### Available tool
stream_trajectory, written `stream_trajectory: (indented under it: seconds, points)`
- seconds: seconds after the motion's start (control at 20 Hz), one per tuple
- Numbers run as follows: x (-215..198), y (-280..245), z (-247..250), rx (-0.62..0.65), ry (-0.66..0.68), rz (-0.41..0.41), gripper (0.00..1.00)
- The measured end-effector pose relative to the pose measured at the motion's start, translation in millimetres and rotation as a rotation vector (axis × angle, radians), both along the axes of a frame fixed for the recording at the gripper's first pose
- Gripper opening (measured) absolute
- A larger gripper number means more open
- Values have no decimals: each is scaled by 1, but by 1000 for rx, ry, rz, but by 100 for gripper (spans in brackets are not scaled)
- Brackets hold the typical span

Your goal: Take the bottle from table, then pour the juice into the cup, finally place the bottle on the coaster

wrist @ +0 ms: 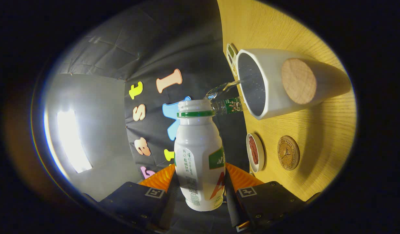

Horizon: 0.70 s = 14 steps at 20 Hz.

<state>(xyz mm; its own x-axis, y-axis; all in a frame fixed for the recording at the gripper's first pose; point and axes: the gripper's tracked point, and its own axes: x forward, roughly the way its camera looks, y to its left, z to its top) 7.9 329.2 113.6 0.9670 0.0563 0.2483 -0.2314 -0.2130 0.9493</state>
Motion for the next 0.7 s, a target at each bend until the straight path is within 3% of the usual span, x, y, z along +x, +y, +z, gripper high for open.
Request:
stream_trajectory:
  seconds: [0.7]
  points:
    - [-4, 4, 10, 36, -19, 5, 67]
